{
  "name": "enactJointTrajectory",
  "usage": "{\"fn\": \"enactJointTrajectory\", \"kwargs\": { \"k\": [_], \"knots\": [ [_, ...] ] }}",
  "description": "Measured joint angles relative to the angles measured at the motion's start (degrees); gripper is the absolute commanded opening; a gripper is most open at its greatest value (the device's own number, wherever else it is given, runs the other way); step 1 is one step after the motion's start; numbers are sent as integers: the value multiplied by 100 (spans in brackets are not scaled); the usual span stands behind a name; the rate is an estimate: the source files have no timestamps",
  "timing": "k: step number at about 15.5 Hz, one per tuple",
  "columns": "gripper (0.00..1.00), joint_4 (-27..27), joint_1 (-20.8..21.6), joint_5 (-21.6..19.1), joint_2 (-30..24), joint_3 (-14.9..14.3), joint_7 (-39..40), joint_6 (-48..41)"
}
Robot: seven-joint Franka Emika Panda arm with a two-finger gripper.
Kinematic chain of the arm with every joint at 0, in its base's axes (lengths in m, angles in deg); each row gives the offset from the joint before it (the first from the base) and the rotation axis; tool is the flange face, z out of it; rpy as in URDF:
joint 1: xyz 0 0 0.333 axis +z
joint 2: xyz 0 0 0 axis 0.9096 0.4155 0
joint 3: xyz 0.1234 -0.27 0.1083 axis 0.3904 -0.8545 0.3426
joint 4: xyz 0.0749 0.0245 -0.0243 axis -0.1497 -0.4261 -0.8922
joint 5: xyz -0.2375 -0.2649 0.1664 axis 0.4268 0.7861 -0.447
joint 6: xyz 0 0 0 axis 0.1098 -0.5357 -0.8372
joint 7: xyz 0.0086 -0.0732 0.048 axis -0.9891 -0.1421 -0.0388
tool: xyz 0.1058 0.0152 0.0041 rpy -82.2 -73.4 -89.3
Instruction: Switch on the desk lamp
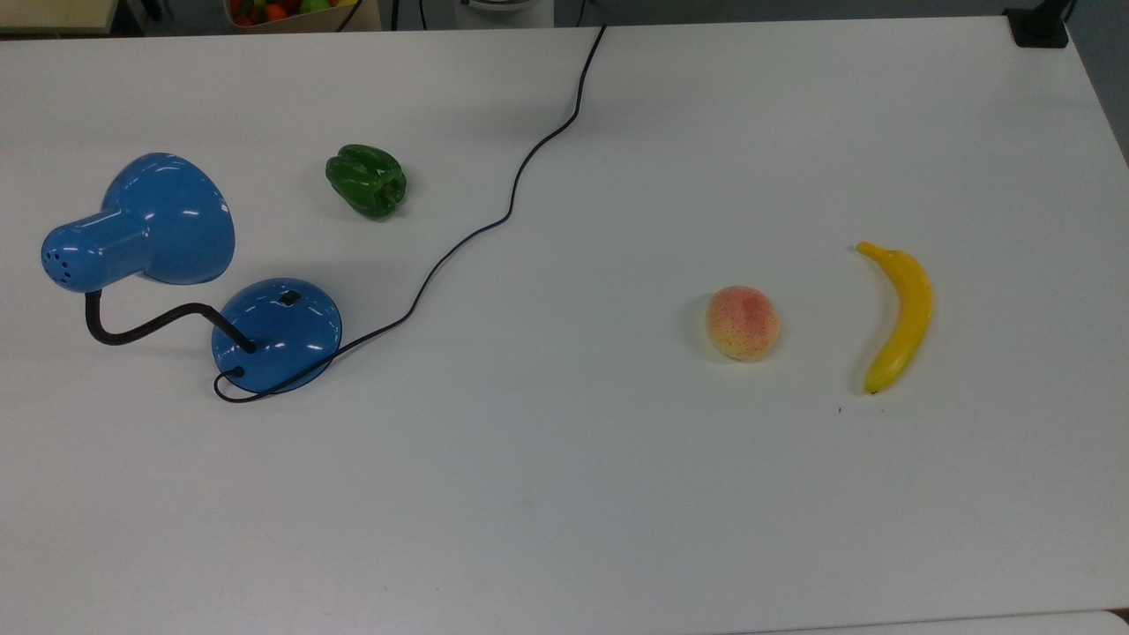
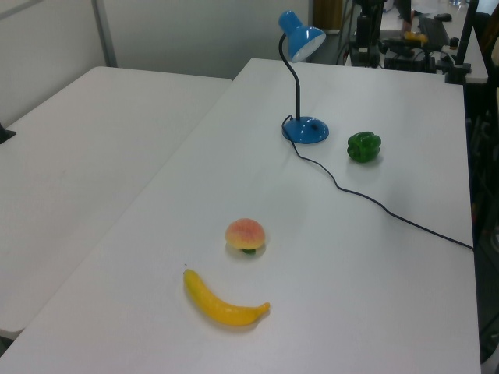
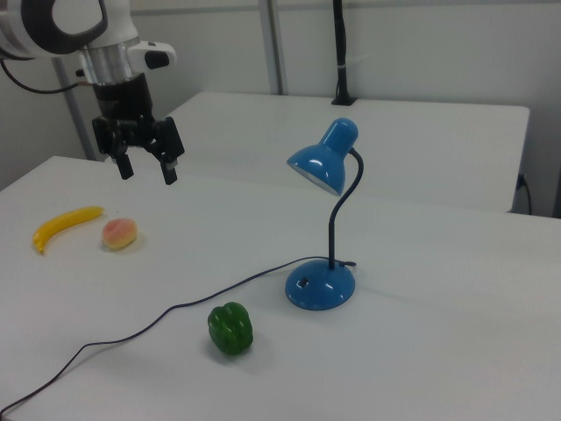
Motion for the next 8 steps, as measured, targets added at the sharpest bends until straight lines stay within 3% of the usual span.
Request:
{"fn": "enactJointTrajectory", "kwargs": {
  "k": [1,2,3,8],
  "knots": [
    [22,0,0,0,0,0,3,0],
    [6,0,0,0,0,0,4,0],
    [0,0,0,-1,0,0,4,0],
    [0,0,4,-1,0,0,18,0]
  ]
}}
